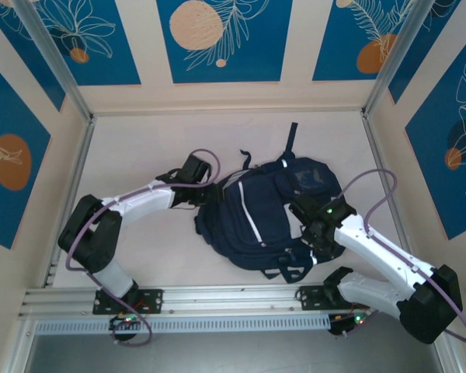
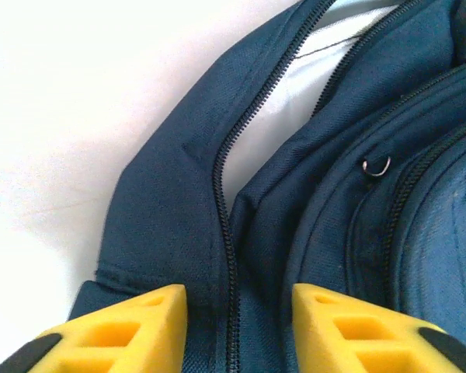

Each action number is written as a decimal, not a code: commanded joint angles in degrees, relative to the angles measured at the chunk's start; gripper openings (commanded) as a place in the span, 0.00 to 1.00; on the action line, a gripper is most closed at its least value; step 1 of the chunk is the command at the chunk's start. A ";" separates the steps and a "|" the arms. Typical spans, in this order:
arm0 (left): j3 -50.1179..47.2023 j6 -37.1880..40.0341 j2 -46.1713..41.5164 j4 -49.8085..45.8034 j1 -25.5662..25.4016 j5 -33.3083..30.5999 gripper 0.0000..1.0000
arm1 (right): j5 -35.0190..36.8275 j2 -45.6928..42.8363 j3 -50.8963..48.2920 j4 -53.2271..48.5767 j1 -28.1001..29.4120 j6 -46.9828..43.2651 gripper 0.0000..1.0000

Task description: Pack books, pencil case, and school supplies into a backpack

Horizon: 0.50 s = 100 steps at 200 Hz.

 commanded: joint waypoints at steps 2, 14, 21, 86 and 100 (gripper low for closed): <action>-4.57 -0.26 0.60 1.91 -0.45 4.34 0.20 | -1.95 2.82 -2.16 10.49 -6.73 -5.64 0.00; -6.73 -0.61 -0.69 2.57 -0.83 5.20 0.14 | -4.34 5.66 -1.95 16.73 -10.16 -10.07 0.00; -7.79 -0.79 -1.55 2.80 -1.25 5.83 0.11 | -4.50 7.59 -1.08 19.95 -11.37 -11.92 0.00; -8.14 1.46 -4.04 6.85 -15.18 14.78 0.07 | -22.05 35.80 24.62 36.49 -11.69 -32.08 0.00; -4.46 4.81 -2.47 6.40 -20.02 16.17 0.12 | -24.88 41.80 33.11 33.77 -9.89 -34.36 0.00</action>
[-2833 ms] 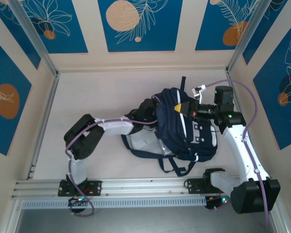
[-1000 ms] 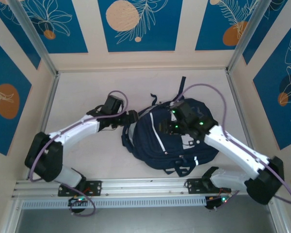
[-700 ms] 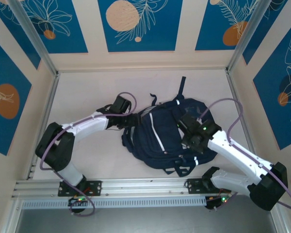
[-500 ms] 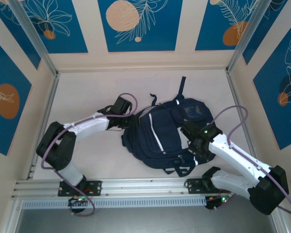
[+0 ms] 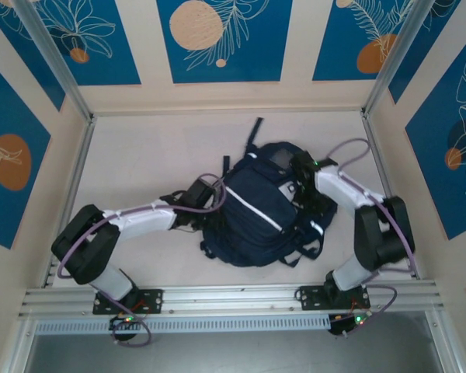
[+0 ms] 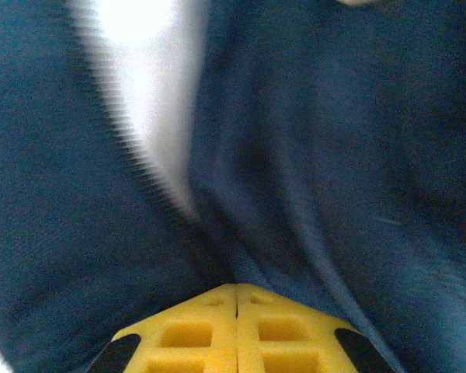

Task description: Pack books, pencil case, and school supplies into a backpack

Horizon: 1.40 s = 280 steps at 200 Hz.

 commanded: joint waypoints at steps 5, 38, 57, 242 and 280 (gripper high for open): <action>7.38 6.68 2.91 3.52 -11.30 13.10 0.14 | -21.09 9.31 15.07 17.06 5.81 -10.62 0.00; 12.91 11.67 3.65 -0.56 -15.58 11.60 0.36 | -16.95 8.82 21.69 13.12 6.82 -13.96 0.11; 11.95 12.65 0.14 -1.51 -15.59 9.44 0.53 | -12.82 3.71 19.76 12.25 5.53 -15.09 0.20; -9.94 4.17 -26.12 -10.57 10.82 -9.95 0.60 | -17.62 -34.67 -11.45 15.18 16.37 -13.71 0.34; -12.76 4.05 -25.79 -5.28 11.75 -9.75 0.61 | -10.34 -28.07 -6.33 8.35 19.83 5.14 0.36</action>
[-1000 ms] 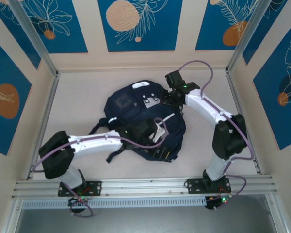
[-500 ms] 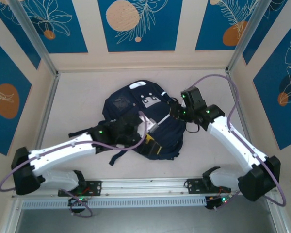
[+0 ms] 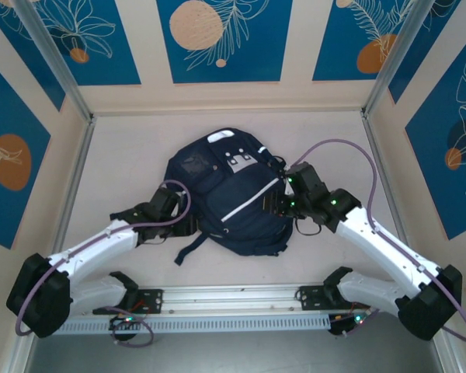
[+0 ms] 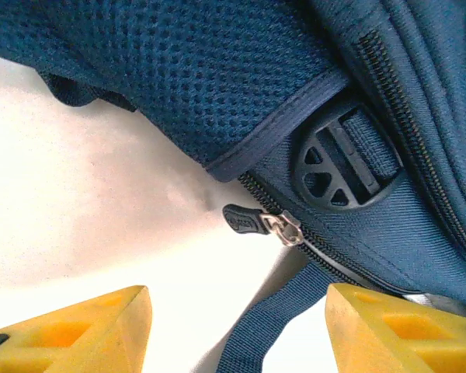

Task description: Pack books, pencil case, and school supplies into a backpack

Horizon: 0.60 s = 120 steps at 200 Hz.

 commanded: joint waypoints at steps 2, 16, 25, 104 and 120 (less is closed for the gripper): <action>-0.13 -1.23 -0.93 6.37 0.49 -0.22 0.60 | 3.59 4.02 3.83 -5.12 2.06 14.28 0.36; -0.32 -0.66 0.05 6.62 0.50 -0.77 0.60 | 4.04 6.54 5.20 -6.05 3.48 21.31 0.36; -0.88 -0.70 0.55 7.26 0.49 -0.49 0.60 | 4.23 7.79 5.69 -6.32 4.01 25.81 0.37; -2.42 -1.05 1.17 9.50 0.50 2.47 0.58 | 3.77 13.43 6.39 -2.44 3.50 47.56 0.74; -2.54 -0.99 1.01 9.30 0.51 2.23 0.58 | 4.06 15.36 8.06 -3.60 3.46 49.76 0.75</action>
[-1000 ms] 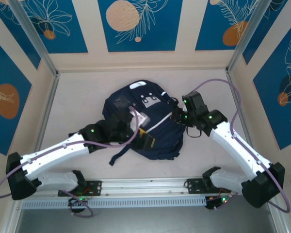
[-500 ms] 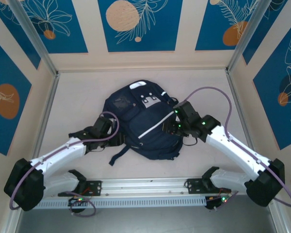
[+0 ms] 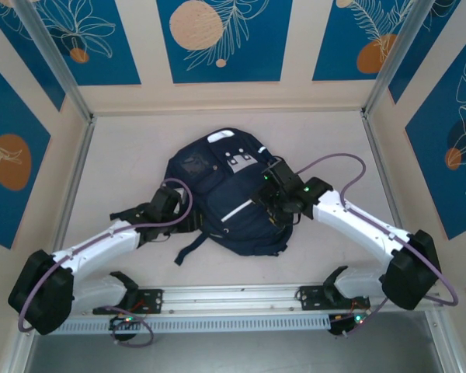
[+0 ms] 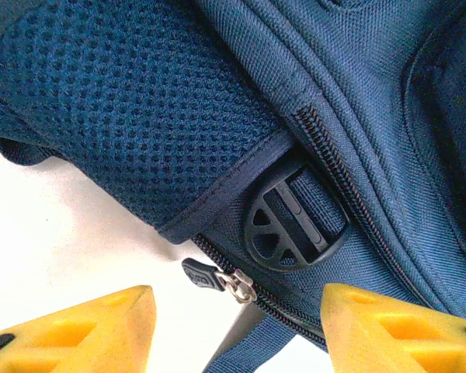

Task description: Pack books, pencil case, and school supplies into a backpack

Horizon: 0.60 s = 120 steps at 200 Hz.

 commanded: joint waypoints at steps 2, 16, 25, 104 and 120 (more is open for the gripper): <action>-0.85 -0.36 -0.44 0.89 0.45 1.06 0.58 | 1.56 2.54 3.50 -2.06 -0.25 7.02 0.75; -1.15 -0.51 -1.19 0.51 0.44 0.44 0.58 | 1.83 4.85 5.13 -3.36 -0.33 8.36 0.75; -1.38 -0.60 -1.88 0.33 0.47 0.19 0.58 | 1.90 6.70 6.48 -4.21 -0.56 8.65 0.75; -1.72 -0.16 -7.05 -4.37 0.47 -3.48 0.58 | 1.19 19.00 13.68 -10.25 -1.30 8.84 0.66; -1.61 -0.32 -6.49 -4.74 0.52 -4.24 0.58 | 2.86 17.89 11.86 -9.02 -1.42 8.88 0.52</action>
